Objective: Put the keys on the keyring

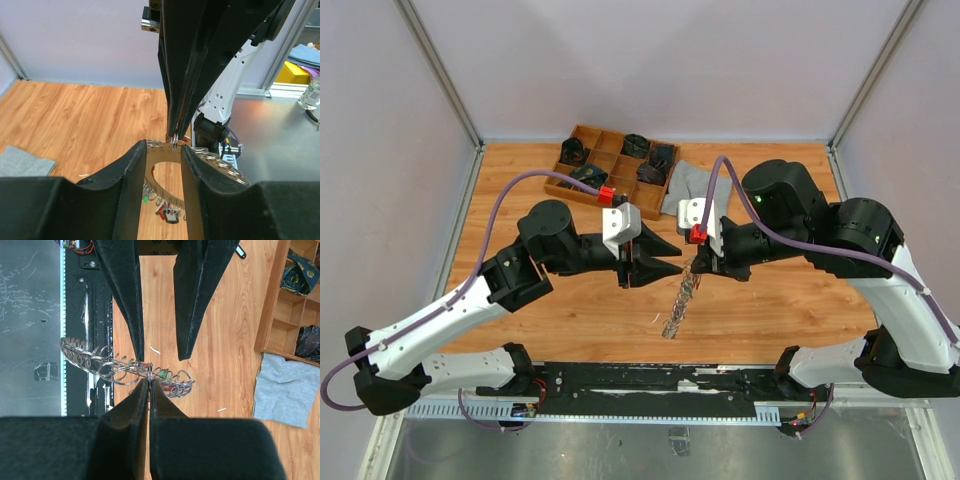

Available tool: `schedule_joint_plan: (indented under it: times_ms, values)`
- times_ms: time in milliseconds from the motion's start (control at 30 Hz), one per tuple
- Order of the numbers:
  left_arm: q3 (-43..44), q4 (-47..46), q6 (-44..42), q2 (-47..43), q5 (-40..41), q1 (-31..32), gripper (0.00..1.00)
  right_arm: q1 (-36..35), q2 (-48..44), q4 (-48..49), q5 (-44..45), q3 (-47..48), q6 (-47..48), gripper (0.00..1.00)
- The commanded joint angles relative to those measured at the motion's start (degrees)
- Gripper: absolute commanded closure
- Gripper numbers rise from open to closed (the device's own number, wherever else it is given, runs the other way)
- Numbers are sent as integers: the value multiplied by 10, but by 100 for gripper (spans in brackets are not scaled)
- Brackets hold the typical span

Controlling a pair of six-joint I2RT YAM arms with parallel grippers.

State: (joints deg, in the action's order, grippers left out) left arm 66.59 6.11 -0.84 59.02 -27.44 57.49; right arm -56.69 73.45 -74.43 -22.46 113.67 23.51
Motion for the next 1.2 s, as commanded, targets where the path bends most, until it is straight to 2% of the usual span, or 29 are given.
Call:
schedule_joint_plan:
  times_ms: [0,133,367,500,867,900,967,1067,1100,1167]
  values:
    - [22,-10,-5,10,-22,0,63,-10,-3,26,-6,13,5,99]
    - [28,-3,-9,20,-33,2,71,-13,-3,28,-2,16,2,99]
    - [29,0,-14,22,-25,4,78,-17,-3,33,0,13,-1,99]
    - [32,2,-15,24,-26,6,87,-19,-4,41,-2,12,-3,99]
    - [30,4,-18,24,-18,7,87,-24,-5,54,0,6,-9,99]
    - [30,4,-18,24,-18,7,89,-24,-6,56,0,5,-10,99]
    - [31,6,-18,24,-12,8,99,-24,-7,61,0,3,-12,99]
    - [30,6,-19,23,-2,8,100,-24,-15,74,0,-9,-17,99]
    - [26,2,-17,20,5,8,99,-24,-18,79,2,-15,-20,99]
    - [20,-6,-14,11,19,8,100,-24,-29,96,6,-30,-27,91]
